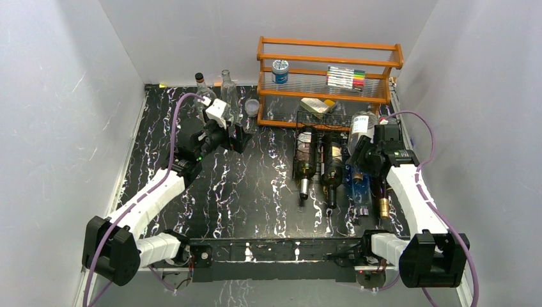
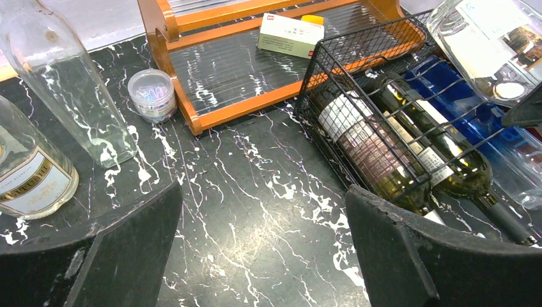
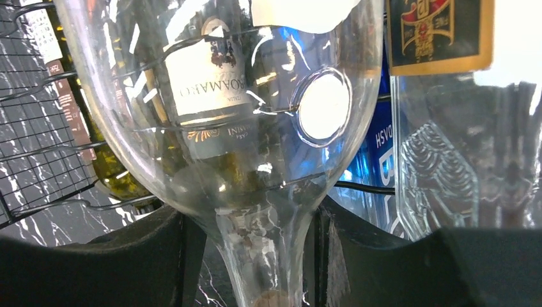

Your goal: Take the wine bottle off the wine rack

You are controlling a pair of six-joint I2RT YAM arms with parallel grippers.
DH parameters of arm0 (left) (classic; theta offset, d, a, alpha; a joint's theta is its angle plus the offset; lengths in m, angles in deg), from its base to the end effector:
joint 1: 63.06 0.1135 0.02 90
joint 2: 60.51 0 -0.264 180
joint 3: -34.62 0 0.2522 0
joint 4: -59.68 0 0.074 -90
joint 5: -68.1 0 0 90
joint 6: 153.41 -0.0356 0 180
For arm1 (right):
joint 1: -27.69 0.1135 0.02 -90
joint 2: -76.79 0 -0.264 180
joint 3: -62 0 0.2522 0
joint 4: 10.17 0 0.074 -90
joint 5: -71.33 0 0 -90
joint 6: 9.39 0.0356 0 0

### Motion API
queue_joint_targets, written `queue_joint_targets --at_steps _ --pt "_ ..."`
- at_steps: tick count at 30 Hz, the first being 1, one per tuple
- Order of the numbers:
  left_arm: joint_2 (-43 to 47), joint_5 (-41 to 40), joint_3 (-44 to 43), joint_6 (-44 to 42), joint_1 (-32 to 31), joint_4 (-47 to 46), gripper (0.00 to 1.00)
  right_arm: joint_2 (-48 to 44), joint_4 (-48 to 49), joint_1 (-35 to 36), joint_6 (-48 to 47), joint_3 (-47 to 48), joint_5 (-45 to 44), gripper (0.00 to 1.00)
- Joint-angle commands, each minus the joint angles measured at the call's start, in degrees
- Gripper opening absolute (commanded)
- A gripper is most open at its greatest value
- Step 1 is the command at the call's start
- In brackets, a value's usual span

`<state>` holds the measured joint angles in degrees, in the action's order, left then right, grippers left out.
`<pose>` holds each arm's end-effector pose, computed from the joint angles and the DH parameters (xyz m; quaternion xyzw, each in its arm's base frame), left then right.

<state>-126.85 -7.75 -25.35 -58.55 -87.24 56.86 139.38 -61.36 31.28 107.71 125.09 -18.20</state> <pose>0.2455 -0.1198 0.3206 0.2045 0.6987 -0.2573 0.6354 0.2196 0.0141 0.2653 0.1905 0.9223 0.0927 0.3233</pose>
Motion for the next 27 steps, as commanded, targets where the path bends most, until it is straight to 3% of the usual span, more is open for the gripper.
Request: queue_joint_targets --at_steps 1,12,18,27 --pt "-0.40 -0.05 0.07 -0.86 -0.33 -0.52 0.98 1.76 10.46 0.82 -1.06 2.53 6.79 0.31" --pt "-0.80 0.32 -0.02 -0.91 -0.35 -0.48 0.98 -8.78 10.74 0.87 2.80 0.34 10.74 0.17" --pt "-0.74 0.17 0.12 -1.08 -0.30 -0.37 0.98 -10.96 12.39 0.79 5.61 -1.64 12.83 0.02" --pt "-1.21 0.22 0.03 -0.99 -0.33 -0.34 0.98 -15.98 10.38 0.81 5.96 0.95 13.22 0.00"
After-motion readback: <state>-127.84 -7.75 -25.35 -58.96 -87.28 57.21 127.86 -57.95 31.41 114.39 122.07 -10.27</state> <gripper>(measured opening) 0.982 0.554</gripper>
